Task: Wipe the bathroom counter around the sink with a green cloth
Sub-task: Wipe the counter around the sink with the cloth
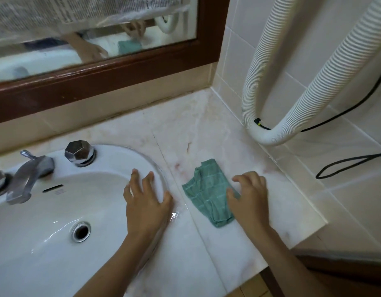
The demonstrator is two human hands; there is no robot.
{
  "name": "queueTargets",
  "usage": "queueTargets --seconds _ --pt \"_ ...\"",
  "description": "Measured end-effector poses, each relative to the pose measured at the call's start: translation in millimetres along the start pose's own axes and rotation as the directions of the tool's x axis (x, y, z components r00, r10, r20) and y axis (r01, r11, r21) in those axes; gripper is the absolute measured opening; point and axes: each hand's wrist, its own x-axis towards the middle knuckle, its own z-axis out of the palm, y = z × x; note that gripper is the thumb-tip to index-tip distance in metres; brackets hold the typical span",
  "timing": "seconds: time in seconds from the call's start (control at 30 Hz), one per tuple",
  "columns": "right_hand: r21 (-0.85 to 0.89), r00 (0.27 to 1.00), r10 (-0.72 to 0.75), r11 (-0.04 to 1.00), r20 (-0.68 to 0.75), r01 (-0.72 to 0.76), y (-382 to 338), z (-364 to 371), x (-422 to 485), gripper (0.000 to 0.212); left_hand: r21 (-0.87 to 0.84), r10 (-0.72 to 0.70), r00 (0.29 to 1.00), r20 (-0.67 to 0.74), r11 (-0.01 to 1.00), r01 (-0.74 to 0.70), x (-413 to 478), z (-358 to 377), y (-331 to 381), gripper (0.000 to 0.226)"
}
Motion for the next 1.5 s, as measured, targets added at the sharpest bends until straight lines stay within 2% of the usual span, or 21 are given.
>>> queueTargets --seconds 0.03,0.1,0.2,0.3,0.37,0.5,0.57,0.63,0.77,0.83,0.93,1.0,1.1,1.17,1.2,1.23,1.3,1.37,1.5 --pt "0.053 0.999 -0.032 0.998 0.001 0.032 -12.6 6.5 2.6 0.021 0.002 0.003 1.0 -0.003 1.0 -0.003 0.1 -0.2 -0.2 0.073" --pt "0.078 0.997 0.015 0.997 0.079 -0.021 -32.5 23.8 10.9 0.027 0.006 0.004 1.0 -0.002 1.0 -0.004 0.3 -0.4 -0.5 0.073" --pt "-0.045 0.99 0.043 0.998 0.135 -0.037 -45.3 46.3 18.9 0.029 0.002 0.002 1.0 -0.001 1.0 -0.002 -0.3 -0.5 -1.3 0.074" --pt "0.018 0.995 0.035 0.999 0.089 -0.037 -44.4 55.3 17.0 0.012 -0.005 -0.001 1.0 0.008 1.0 0.001 -0.2 -0.7 -2.3 0.075" --pt "0.066 0.994 0.085 0.994 0.065 -0.09 -41.7 54.8 16.5 0.016 -0.003 -0.002 1.0 0.017 1.0 0.002 0.8 -0.7 -3.0 0.076" --pt "0.048 0.996 0.075 0.996 0.056 -0.078 -37.2 57.2 14.5 0.009 0.002 -0.007 1.0 0.023 1.0 0.007 2.6 0.1 -4.4 0.076" --pt "0.026 0.991 0.107 0.994 0.085 -0.109 -37.2 59.0 15.1 0.023 -0.014 -0.01 1.0 0.021 1.0 0.01 2.6 0.2 -4.4 0.076" --pt "0.012 0.991 0.115 0.993 0.074 -0.116 -36.7 61.8 16.1 0.028 -0.03 -0.008 1.0 0.019 1.0 0.009 2.7 0.9 -4.6 0.075" --pt "0.055 0.997 0.079 0.995 0.01 -0.08 -35.8 63.7 15.1 0.009 -0.048 -0.007 1.0 0.012 0.999 0.008 3.4 1.9 -5.7 0.074" --pt "0.12 0.996 0.086 0.989 -0.026 -0.082 -32.9 61.2 17.0 0.009 -0.044 -0.008 1.0 0.015 0.999 0.009 3.7 2.2 -5.9 0.074" --pt "0.152 0.998 -0.026 0.988 -0.055 0.034 -32.6 56.5 14.4 0.014 -0.048 -0.016 1.0 0.015 0.999 0.016 4.1 2.1 -6.1 0.075" --pt "0.09 0.983 -0.181 0.98 0.007 0.18 -32.7 56.5 8.5 0.015 -0.039 -0.006 1.0 0.016 0.999 0.006 3.8 2.4 -6.3 0.075" --pt "0.042 0.922 -0.375 0.927 0.09 0.373 -29.8 54.7 3.3 0.014 -0.034 -0.009 1.0 0.017 0.999 0.01 4.0 2.2 -6.6 0.075" --pt "0.032 0.916 -0.402 0.915 0.003 0.402 -30.1 47.7 5.7 0.008 -0.033 -0.009 1.0 0.016 0.999 0.01 3.8 2.1 -6.4 0.075" --pt "-0.016 0.923 -0.383 0.924 -0.034 0.383 -30.5 45.3 7.5 0.01 -0.033 -0.007 1.0 0.017 0.999 0.008 3.8 2.0 -6.5 0.075" --pt "-0.086 0.937 -0.346 0.936 -0.037 0.342 -29.2 46.2 9.5 0.024 -0.036 -0.008 1.0 0.018 0.999 0.008 3.9 1.7 -6.2 0.075" --pt "-0.173 0.971 -0.23 0.956 0.061 0.238 -24.8 53.6 10.8 0.056 -0.041 -0.014 1.0 0.018 0.999 0.015 3.9 1.6 -6.0 0.074" --pt "-0.188 0.969 -0.176 0.96 0.174 0.208 -19.7 64.1 4.3 0.078 -0.042 -0.012 1.0 0.015 0.999 0.012 3.7 1.4 -6.1 0.074" --pt "-0.108 0.972 -0.128 0.983 0.196 0.151 -14.3 71.1 -1.7 0.076 -0.033 -0.007 1.0 0.014 0.999 0.007 4.8 1.9 -6.2 0.074"
